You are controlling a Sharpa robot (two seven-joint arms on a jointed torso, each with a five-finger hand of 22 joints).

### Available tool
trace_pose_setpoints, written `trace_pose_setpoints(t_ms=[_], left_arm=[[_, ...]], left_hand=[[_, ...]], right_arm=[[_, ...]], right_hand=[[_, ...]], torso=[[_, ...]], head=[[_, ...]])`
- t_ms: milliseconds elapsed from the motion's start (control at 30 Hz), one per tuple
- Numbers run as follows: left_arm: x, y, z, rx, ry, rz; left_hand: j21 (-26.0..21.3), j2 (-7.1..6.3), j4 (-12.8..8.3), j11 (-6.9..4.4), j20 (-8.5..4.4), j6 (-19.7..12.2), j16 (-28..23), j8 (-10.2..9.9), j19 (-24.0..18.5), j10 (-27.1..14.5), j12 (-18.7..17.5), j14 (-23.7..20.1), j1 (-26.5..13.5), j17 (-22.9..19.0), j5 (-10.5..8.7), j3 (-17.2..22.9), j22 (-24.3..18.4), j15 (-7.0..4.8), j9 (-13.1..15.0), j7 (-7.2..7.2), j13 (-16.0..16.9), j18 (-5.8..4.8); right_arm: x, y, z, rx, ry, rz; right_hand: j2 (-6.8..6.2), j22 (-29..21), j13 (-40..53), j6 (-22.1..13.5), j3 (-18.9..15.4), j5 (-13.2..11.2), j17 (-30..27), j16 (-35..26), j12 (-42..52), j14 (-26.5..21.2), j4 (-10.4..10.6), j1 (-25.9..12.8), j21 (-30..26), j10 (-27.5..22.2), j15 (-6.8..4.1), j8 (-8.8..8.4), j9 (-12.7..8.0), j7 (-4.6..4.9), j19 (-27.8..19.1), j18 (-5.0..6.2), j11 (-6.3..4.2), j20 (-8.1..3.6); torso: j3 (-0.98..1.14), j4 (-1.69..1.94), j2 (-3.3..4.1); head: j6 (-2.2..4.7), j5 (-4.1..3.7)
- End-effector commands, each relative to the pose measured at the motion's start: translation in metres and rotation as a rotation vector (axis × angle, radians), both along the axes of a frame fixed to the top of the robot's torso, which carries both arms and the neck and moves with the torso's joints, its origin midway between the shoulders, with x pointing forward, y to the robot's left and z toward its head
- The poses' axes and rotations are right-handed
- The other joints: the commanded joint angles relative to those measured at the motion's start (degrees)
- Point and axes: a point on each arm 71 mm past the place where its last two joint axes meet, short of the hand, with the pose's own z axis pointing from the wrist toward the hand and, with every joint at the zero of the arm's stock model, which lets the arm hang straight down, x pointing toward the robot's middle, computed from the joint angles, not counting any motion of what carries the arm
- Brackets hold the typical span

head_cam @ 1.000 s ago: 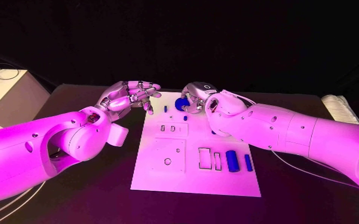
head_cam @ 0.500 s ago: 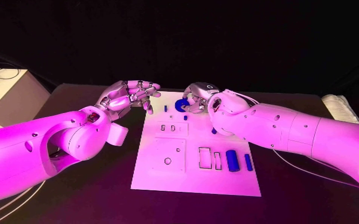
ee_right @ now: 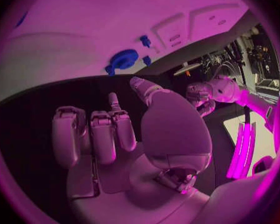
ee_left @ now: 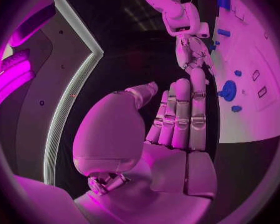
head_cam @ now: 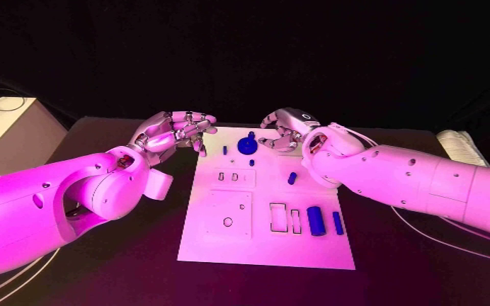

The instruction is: Assemble the parts on the task board

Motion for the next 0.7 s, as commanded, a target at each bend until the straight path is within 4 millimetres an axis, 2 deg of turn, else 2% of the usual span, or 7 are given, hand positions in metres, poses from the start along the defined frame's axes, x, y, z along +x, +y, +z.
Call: trace_pose_setpoints(t_ms=[33,167,267,433,533,600,700], left_arm=[[0.001,0.000,0.001,-0.004,-0.010,-0.019],[0.003,0.001,0.000,-0.004,-0.011,-0.015],[0.005,0.001,-0.001,-0.005,-0.012,-0.016],[0.006,0.002,-0.001,-0.005,-0.013,-0.015],[0.007,0.003,-0.002,-0.005,-0.014,-0.012],[0.007,0.003,-0.002,-0.004,-0.014,-0.010],[0.008,0.004,-0.002,-0.004,-0.014,-0.010]], left_hand=[[0.4,0.15,0.0,0.05,-0.08,-0.3,-0.3,-0.2,-0.5,-0.4,-0.3,-0.3,-0.2,0.1,0.17,0.4,0.1,0.00,0.1,0.11,0.1,0.29],[0.4,0.15,0.0,0.05,-0.08,-0.3,-0.3,-0.2,-0.5,-0.4,-0.3,-0.3,-0.2,0.1,0.17,0.4,0.1,0.00,0.1,0.11,0.1,0.29],[0.4,0.15,0.0,0.05,-0.08,-0.3,-0.3,-0.2,-0.5,-0.4,-0.3,-0.3,-0.2,0.1,0.17,0.4,0.1,0.00,0.1,0.11,0.1,0.29],[0.5,0.18,0.0,0.09,-0.05,-0.4,-0.3,-0.2,-0.6,-0.4,-0.3,-0.4,-0.3,0.1,0.17,0.5,0.2,0.03,0.1,0.16,0.1,0.29],[0.5,0.18,0.0,0.09,-0.05,-0.4,-0.3,-0.2,-0.6,-0.4,-0.3,-0.4,-0.3,0.1,0.17,0.5,0.2,0.03,0.1,0.16,0.1,0.29],[0.5,0.18,0.0,0.09,-0.05,-0.4,-0.3,-0.2,-0.6,-0.4,-0.3,-0.4,-0.3,0.1,0.17,0.5,0.2,0.03,0.1,0.16,0.1,0.29],[0.5,0.18,0.0,0.09,-0.05,-0.4,-0.3,-0.2,-0.6,-0.4,-0.3,-0.4,-0.3,0.1,0.17,0.5,0.2,0.03,0.1,0.16,0.1,0.29]], right_arm=[[-0.008,-0.012,0.014,0.165,-0.032,0.072],[-0.012,-0.045,0.016,0.205,0.054,0.100],[-0.014,-0.072,0.013,0.219,0.091,0.101],[-0.015,-0.106,0.007,0.222,0.118,0.072],[-0.015,-0.127,0.002,0.223,0.141,0.040],[-0.015,-0.137,-0.002,0.215,0.151,0.023],[-0.015,-0.147,-0.011,0.195,0.166,0.004]], right_hand=[[-0.11,5.8,10.6,-0.1,-0.1,-0.6,11.4,0.2,-0.4,5.1,-0.5,1.1,-0.5,1.6,0.31,-0.42,-0.1,0.01,1.7,-0.66,0.22,0.31],[-0.29,5.2,10.1,-0.2,0.3,-0.7,11.2,0.1,-0.9,5.0,-1.5,2.7,-1.1,1.0,0.36,-0.67,-0.2,0.09,1.4,-0.53,0.27,0.37],[-0.84,5.2,10.0,-0.2,-0.3,-2.6,11.3,0.1,-1.0,5.1,-1.9,3.5,-1.2,0.9,0.40,-0.86,-0.3,0.07,1.3,-0.51,0.29,0.41],[-1.20,5.2,10.0,-0.2,-0.7,-2.7,11.5,0.2,-1.0,5.1,-2.6,4.8,-1.2,0.9,0.39,-0.98,-0.3,0.06,1.3,-0.50,0.27,0.42],[-1.32,5.3,10.1,-0.1,-1.3,-3.3,11.6,0.2,-1.0,5.1,-2.6,5.0,-1.2,1.0,0.38,-1.04,-0.3,0.02,1.3,-0.53,0.25,0.41],[-1.33,5.4,10.1,-0.1,-1.4,-3.4,11.6,0.2,-1.0,5.1,-2.6,5.0,-1.1,0.9,0.38,-1.05,-0.3,0.02,1.4,-0.54,0.25,0.41],[-1.17,5.5,10.1,-0.1,-1.6,-3.1,11.8,0.3,-1.0,5.2,-2.9,5.9,-1.0,1.0,0.36,-1.11,-0.3,0.00,1.4,-0.58,0.22,0.40]], torso=[[0.20,-0.50,-0.53],[0.48,-1.17,-1.11],[0.74,-1.46,-1.29],[1.08,-1.96,-1.46],[1.29,-2.06,-1.44],[1.41,-2.16,-1.42],[1.43,-2.22,-1.37]], head=[[0.35,-0.35],[0.45,-0.41],[0.84,-0.76],[0.59,-0.67],[0.45,-1.17],[0.50,-1.15],[0.32,-1.09]])
